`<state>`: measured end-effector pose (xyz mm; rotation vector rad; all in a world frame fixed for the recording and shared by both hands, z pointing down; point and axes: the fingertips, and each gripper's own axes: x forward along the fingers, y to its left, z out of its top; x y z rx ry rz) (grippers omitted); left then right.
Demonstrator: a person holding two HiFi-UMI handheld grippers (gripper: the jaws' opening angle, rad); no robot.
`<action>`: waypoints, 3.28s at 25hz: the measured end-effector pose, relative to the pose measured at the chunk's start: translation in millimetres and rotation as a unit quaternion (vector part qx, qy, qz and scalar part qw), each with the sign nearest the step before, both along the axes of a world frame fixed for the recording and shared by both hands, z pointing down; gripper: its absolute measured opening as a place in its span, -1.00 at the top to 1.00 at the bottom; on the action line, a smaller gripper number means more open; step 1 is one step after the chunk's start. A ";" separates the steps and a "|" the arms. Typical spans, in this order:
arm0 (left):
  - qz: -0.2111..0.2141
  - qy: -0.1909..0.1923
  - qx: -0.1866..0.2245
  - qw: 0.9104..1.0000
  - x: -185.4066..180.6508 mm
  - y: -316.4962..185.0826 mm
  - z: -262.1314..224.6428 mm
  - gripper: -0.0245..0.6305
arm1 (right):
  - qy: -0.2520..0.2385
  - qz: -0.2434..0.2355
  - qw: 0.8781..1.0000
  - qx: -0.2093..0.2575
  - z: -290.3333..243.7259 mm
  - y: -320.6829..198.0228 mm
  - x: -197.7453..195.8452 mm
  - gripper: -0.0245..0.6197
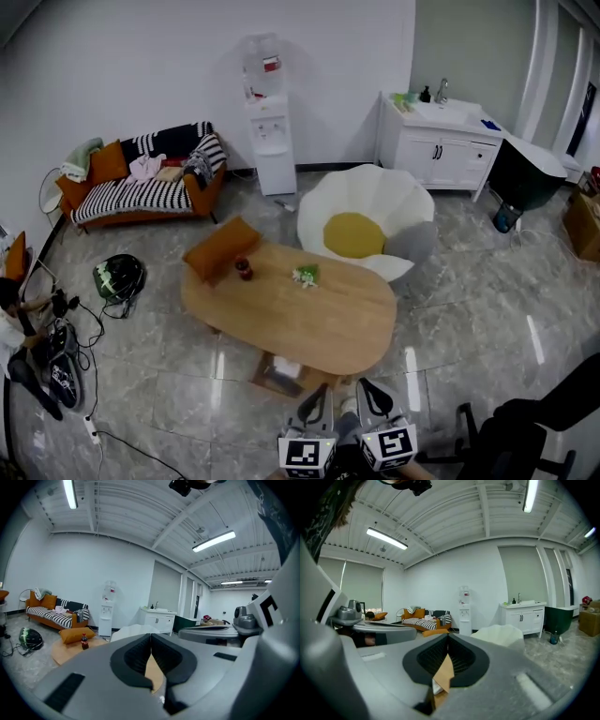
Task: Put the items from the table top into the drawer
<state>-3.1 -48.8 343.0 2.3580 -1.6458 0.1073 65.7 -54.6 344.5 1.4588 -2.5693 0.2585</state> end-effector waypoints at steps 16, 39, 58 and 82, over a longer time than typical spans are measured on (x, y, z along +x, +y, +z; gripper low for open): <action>-0.059 0.000 -0.023 0.998 40.5 -111.5 19.2 0.89 | 0.000 -0.080 0.997 -0.015 7.1 -119.2 30.7 0.92; -0.102 0.006 -0.039 0.994 -1.3 -191.3 29.2 0.89 | -0.035 -0.111 0.990 -0.075 29.2 -197.3 4.5 0.91; -0.052 0.021 -0.055 0.997 -83.1 -295.4 55.9 0.89 | -0.022 -0.034 0.996 -0.085 55.3 -297.9 -69.9 0.75; -0.011 0.003 -0.107 0.994 -119.4 -386.7 168.8 0.89 | 0.000 -0.052 0.990 -0.134 166.5 -398.8 -127.3 0.31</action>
